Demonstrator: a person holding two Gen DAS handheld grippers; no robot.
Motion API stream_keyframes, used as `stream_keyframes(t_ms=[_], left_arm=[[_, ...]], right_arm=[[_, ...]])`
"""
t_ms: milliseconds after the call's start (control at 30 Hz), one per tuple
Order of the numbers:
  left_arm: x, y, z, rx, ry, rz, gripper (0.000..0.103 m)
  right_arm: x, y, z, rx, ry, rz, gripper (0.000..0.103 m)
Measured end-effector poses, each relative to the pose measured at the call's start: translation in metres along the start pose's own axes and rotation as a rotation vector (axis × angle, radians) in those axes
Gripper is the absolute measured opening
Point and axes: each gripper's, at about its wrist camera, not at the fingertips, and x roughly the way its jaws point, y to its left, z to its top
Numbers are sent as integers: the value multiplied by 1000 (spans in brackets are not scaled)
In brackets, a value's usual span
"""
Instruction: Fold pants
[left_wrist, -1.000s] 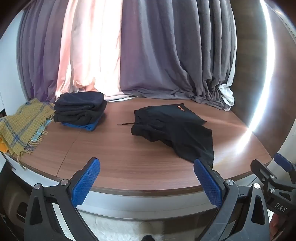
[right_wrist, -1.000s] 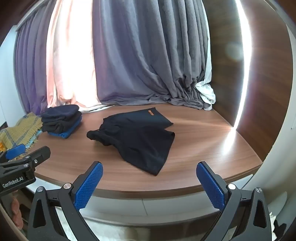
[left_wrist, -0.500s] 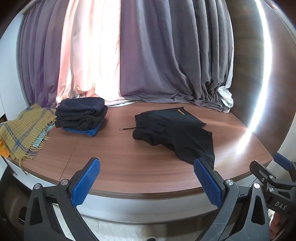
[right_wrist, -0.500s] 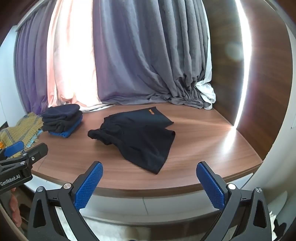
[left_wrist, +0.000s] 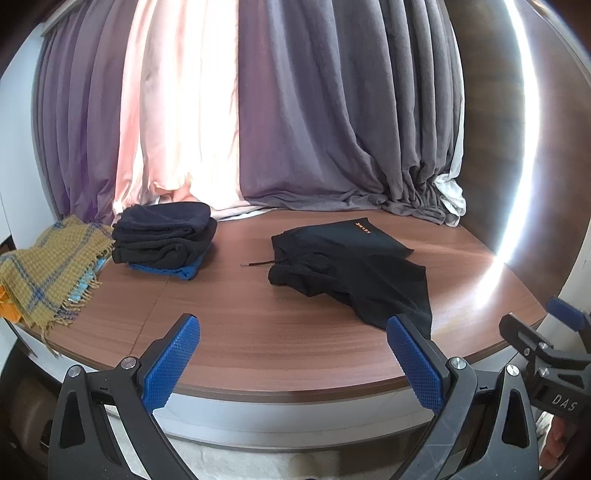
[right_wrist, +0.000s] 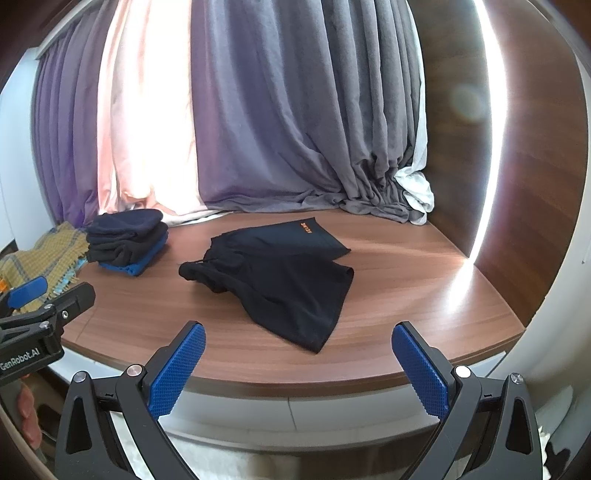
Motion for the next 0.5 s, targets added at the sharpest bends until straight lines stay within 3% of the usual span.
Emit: stream_keyframes(t_ms=[500], left_arm=[[-2, 5, -5, -9, -12, -9, 103]], right_arm=[[0, 4, 4, -3, -3, 4, 102]])
